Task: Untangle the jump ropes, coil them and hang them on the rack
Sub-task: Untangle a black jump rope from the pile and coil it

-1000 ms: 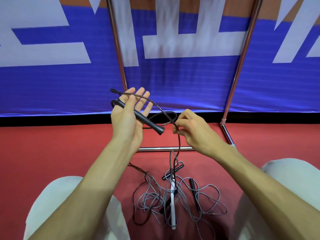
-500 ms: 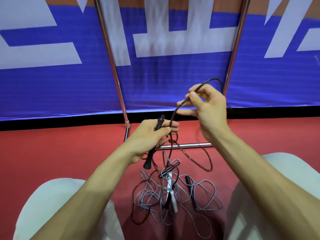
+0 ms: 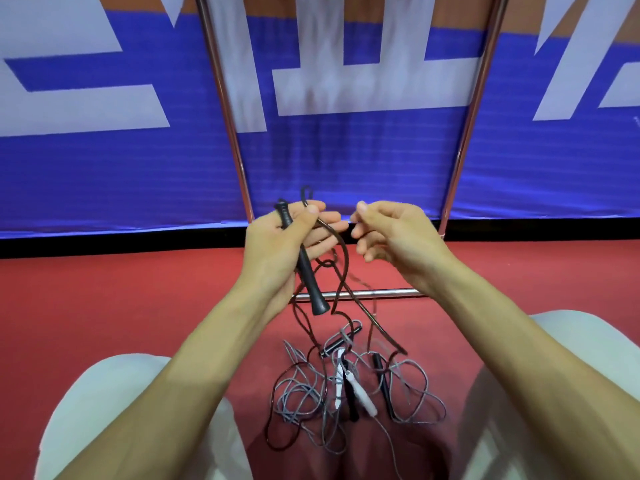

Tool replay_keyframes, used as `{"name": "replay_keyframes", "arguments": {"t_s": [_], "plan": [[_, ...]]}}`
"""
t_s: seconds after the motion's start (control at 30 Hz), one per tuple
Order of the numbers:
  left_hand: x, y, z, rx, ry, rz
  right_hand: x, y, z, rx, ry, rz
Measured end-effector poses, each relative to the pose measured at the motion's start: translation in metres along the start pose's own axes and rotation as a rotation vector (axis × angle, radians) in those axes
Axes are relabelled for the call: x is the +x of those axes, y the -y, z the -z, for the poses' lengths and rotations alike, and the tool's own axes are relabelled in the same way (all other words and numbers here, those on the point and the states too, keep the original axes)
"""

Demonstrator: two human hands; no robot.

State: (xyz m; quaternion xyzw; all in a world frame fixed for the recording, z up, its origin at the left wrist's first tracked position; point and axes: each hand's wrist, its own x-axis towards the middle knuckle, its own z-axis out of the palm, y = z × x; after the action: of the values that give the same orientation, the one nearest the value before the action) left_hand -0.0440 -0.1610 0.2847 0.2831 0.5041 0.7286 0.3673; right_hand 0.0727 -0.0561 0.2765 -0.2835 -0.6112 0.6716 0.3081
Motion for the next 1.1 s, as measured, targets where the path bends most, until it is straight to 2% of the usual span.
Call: {"name": "replay_keyframes", "arguments": {"t_s": [0.17,0.23,0.37,0.47,0.57,0.73,0.83,0.9,1.0,1.1], "plan": [[0.005,-0.013,0.008,-0.261,-0.056,-0.007,-0.005,-0.009,-0.009,-0.284,0.204,0.052],[0.006,-0.017,0.011,-0.378,-0.059,-0.002,-0.005,-0.011,-0.013,-0.327,0.286,0.067],[0.012,-0.021,0.020,-0.580,-0.092,-0.016,-0.008,-0.016,-0.017,-0.371,0.451,-0.030],[0.013,-0.019,0.022,-0.582,-0.109,-0.019,-0.009,-0.022,-0.019,-0.501,0.405,0.023],[0.013,-0.014,0.022,-0.472,-0.126,-0.021,-0.006,-0.023,-0.017,-0.478,0.224,0.060],[0.015,-0.006,0.025,-0.103,-0.104,0.066,0.000,-0.012,-0.008,-0.208,0.009,0.152],[0.010,0.005,0.019,0.246,0.052,0.181,0.001,-0.002,-0.002,-0.051,-0.049,0.194],[0.006,0.010,0.015,0.396,0.174,0.207,0.002,0.001,0.002,0.009,-0.077,0.199],[0.003,0.012,0.012,0.433,0.271,0.203,0.003,0.004,0.007,0.092,-0.121,0.162],[0.001,0.014,0.008,0.391,0.270,0.166,0.005,0.004,0.011,0.180,-0.145,0.106]]}}
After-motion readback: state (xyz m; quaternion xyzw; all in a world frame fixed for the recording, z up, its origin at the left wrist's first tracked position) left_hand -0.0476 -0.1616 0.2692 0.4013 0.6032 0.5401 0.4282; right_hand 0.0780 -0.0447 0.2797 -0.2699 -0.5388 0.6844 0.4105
